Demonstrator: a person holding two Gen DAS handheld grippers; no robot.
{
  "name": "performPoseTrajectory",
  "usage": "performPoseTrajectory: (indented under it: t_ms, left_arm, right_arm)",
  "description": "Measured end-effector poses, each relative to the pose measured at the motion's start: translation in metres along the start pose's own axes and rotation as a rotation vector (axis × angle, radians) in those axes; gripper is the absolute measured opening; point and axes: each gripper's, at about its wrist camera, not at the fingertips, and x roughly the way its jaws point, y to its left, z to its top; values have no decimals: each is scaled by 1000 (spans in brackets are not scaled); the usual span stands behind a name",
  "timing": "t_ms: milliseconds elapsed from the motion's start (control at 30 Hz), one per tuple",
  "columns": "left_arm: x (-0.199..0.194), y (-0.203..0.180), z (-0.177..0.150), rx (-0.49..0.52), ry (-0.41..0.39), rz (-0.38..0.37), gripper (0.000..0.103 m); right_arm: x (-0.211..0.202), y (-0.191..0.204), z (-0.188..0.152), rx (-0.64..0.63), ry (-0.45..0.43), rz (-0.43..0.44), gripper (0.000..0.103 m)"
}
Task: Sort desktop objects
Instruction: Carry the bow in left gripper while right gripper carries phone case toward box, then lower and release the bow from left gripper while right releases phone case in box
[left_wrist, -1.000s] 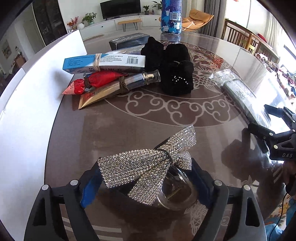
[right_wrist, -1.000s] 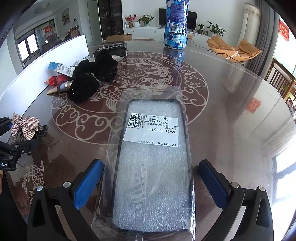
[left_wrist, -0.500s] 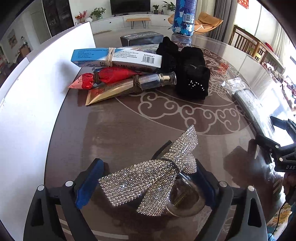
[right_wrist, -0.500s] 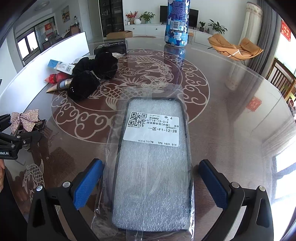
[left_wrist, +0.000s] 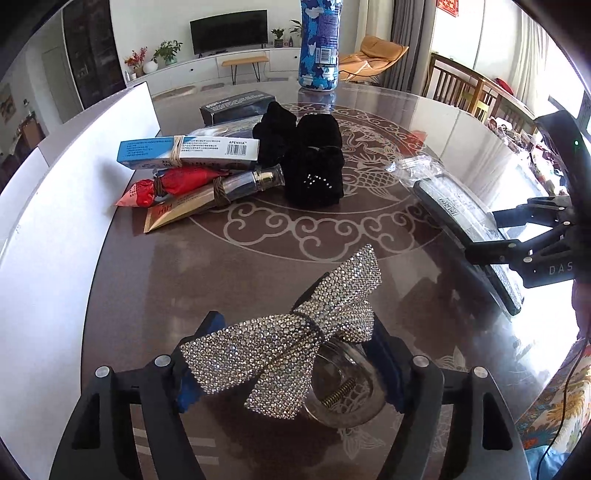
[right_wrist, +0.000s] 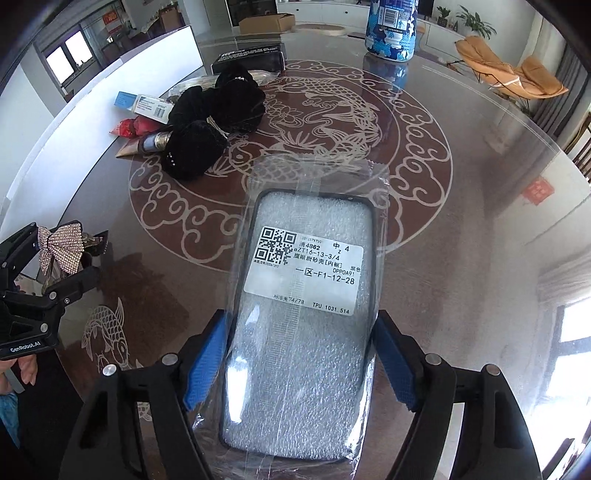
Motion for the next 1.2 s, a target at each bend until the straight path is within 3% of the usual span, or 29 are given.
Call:
performPoseTrajectory:
  t_ms: [200,367,600,900,1067,1200]
  left_arm:
    - [-19,5,-1,-58,-37,-25,74]
    - [-40,18,4,-82,-60,-3,74]
    - [-83,59,10,-133,-114,129,74]
    - [-123,118,17,-206,-169,225,74]
    - [-142,174,24,-304,-176,161,74]
    - [-148,236,17,-389,-159,230,74]
  right_arm:
    - [-38,3,-6,29,-67,42,77]
    - [-51,24,8,-26,-77,57,77]
    - [-54,63,32,-112,-99,99,77]
    - [-57,112,65,-186,-127,158,77]
    - [-67,167,100,-232,-176,229,77]
    - [-70,232,135,-277,-222,332,77]
